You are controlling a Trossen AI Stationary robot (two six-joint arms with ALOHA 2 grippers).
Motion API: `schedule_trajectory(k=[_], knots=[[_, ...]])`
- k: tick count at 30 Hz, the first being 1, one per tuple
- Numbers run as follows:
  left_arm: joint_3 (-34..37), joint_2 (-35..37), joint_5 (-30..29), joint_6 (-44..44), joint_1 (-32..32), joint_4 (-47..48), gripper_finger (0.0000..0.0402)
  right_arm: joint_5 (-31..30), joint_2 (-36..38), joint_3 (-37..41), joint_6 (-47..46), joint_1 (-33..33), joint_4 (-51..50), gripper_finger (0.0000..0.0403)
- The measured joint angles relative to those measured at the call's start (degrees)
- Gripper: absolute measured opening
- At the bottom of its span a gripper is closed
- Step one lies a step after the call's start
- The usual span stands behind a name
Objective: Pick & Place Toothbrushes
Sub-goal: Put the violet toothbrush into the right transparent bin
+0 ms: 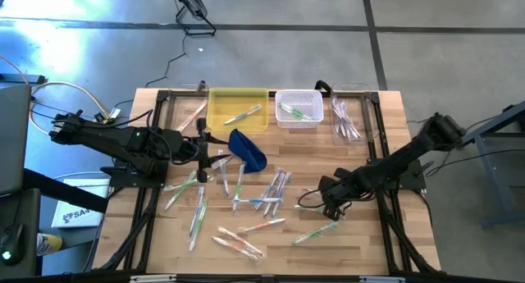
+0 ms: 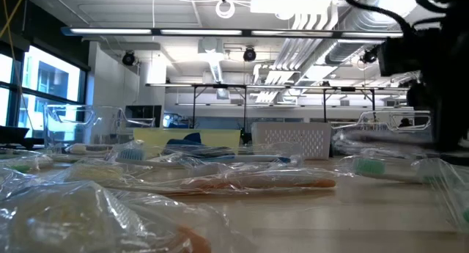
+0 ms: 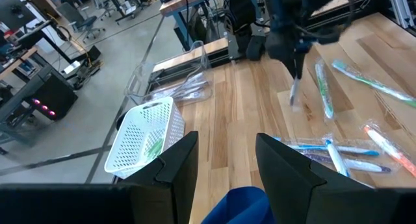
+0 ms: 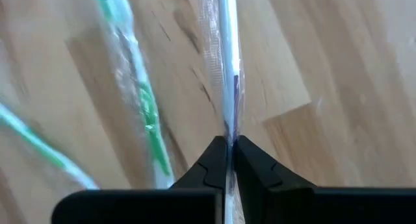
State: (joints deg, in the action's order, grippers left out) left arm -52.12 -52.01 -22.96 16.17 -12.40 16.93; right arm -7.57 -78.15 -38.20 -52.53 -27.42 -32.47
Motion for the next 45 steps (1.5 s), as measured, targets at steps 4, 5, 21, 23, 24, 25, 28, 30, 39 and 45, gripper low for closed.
schedule_trajectory(k=[4, 5, 21, 23, 24, 25, 28, 30, 39, 45], knots=[[0.0, 0.0, 0.0, 0.0, 0.0, 0.0, 0.0149, -3.3, 4.9, 0.0, -0.3, 0.9, 0.1, 0.0008], [0.0, 0.0, 0.0, 0.0, 0.0, 0.0, 0.0149, -4.2, 6.3, 0.0, -0.3, 1.2, 0.1, 0.0008], [0.0, 0.0, -0.6, 0.0, 0.0, 0.0, 0.0149, -25.1, 24.6, -0.9, 5.8, 14.5, -0.7, 0.0008], [0.0, 0.0, -0.6, 0.0, 0.0, 0.0, 0.0149, -27.9, 25.0, -2.4, 8.1, 17.1, -0.7, 0.0008], [0.0, 0.0, -0.7, 0.0, 0.0, 0.0, 0.0149, -29.2, 25.1, -3.2, 9.5, 18.6, -0.6, 0.0008], [0.0, 0.0, -1.2, 0.0, 0.0, 0.0, 0.0149, -30.4, 25.1, -3.9, 10.9, 20.0, -0.7, 0.0008], [0.0, 0.0, -2.1, 0.1, 0.0, 0.0, 0.0149, -32.6, 25.1, -5.6, 14.6, 25.1, -1.0, 0.0008], [0.0, 0.0, -2.2, 0.1, 0.0, 0.0, 0.0149, -33.5, 25.1, -6.1, 15.7, 28.7, -2.0, 0.0008], [0.0, 0.0, -2.3, 0.0, 0.0, 0.0, 0.0149, -32.4, 25.0, -6.2, 13.3, 46.6, -11.5, 0.0008], [0.0, 0.0, -2.3, 0.0, 0.0, 0.0, 0.0149, -29.5, 24.4, -5.8, 15.5, 56.1, -14.8, 0.0008]])
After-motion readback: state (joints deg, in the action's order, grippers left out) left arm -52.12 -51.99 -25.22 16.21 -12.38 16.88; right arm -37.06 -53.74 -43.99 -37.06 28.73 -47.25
